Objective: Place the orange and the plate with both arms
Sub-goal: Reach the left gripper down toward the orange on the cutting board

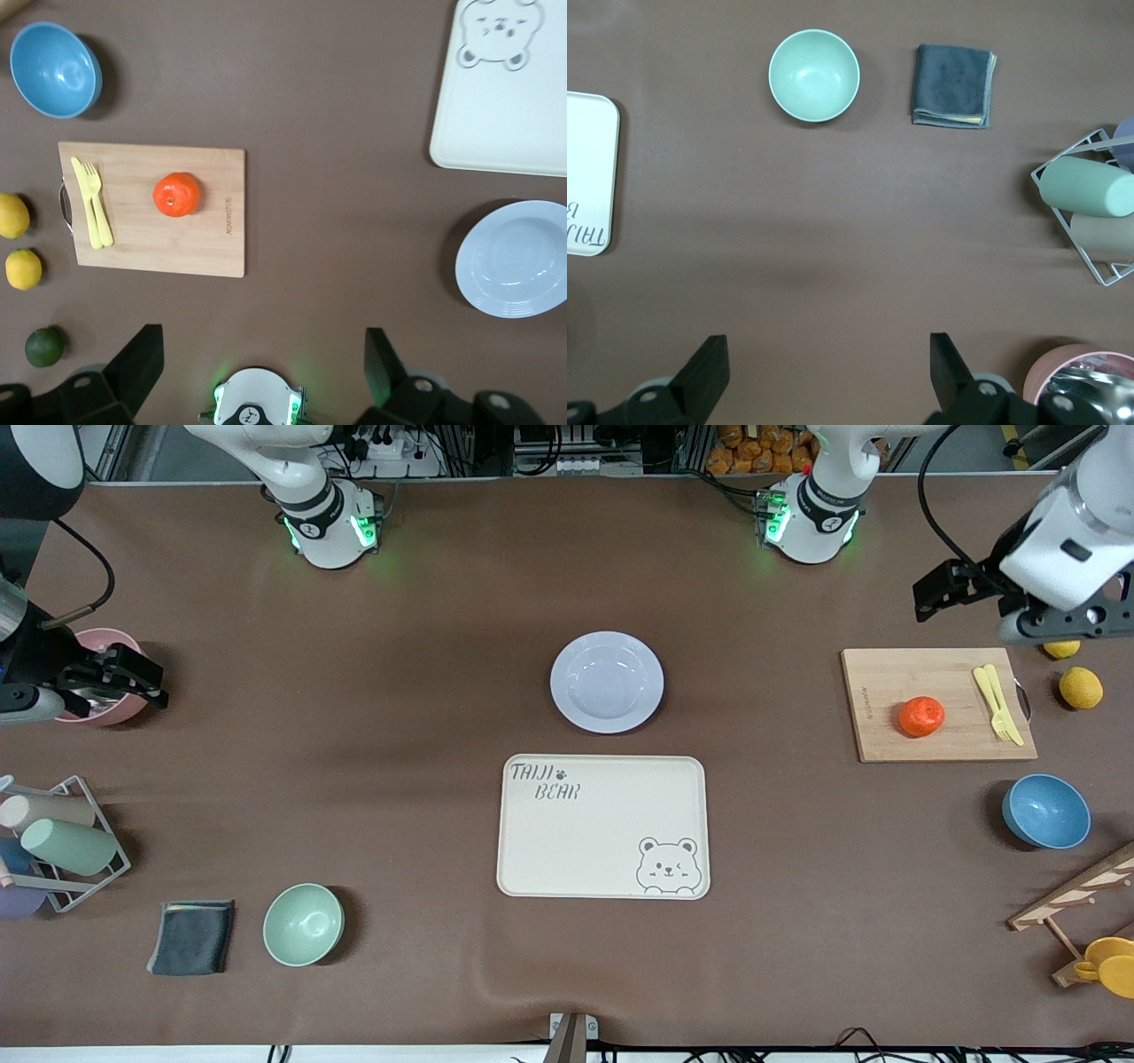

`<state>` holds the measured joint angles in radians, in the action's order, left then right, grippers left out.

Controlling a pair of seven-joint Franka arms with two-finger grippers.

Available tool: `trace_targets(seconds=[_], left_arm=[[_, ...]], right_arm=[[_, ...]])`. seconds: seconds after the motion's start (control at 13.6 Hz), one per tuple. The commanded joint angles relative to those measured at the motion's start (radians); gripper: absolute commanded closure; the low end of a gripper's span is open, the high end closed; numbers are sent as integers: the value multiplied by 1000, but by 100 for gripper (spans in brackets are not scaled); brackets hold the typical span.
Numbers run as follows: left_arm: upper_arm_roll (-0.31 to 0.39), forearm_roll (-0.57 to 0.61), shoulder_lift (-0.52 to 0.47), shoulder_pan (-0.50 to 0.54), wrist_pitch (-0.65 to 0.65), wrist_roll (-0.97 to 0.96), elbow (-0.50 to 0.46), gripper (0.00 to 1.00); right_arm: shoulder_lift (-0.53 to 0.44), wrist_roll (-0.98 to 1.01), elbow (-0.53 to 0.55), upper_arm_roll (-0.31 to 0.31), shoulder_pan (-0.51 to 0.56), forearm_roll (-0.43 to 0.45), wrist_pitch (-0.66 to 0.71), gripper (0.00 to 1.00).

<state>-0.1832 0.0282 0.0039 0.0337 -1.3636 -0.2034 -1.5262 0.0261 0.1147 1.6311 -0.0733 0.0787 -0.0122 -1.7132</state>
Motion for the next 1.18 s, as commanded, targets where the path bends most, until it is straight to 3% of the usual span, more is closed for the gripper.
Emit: trace_targets(seconds=[0.0, 0.44, 0.74, 0.88, 1.1], left_arm=[[-4, 9, 62, 70, 21, -13, 15, 0], [-4, 7, 231, 166, -8, -11, -44, 0], [-4, 38, 217, 176, -145, -5, -221, 0], [-5, 55, 215, 192, -175, 2, -250, 0], [-4, 55, 214, 192, -178, 2, -261, 0]], right_arm=[[5, -18, -13, -16, 16, 14, 15, 0], [31, -23, -1, -14, 23, -137, 49, 0], [77, -23, 3, -14, 21, -178, 60, 0], [109, -55, 10, -14, 24, -242, 67, 0], [121, -148, 12, -16, -14, -258, 69, 0]])
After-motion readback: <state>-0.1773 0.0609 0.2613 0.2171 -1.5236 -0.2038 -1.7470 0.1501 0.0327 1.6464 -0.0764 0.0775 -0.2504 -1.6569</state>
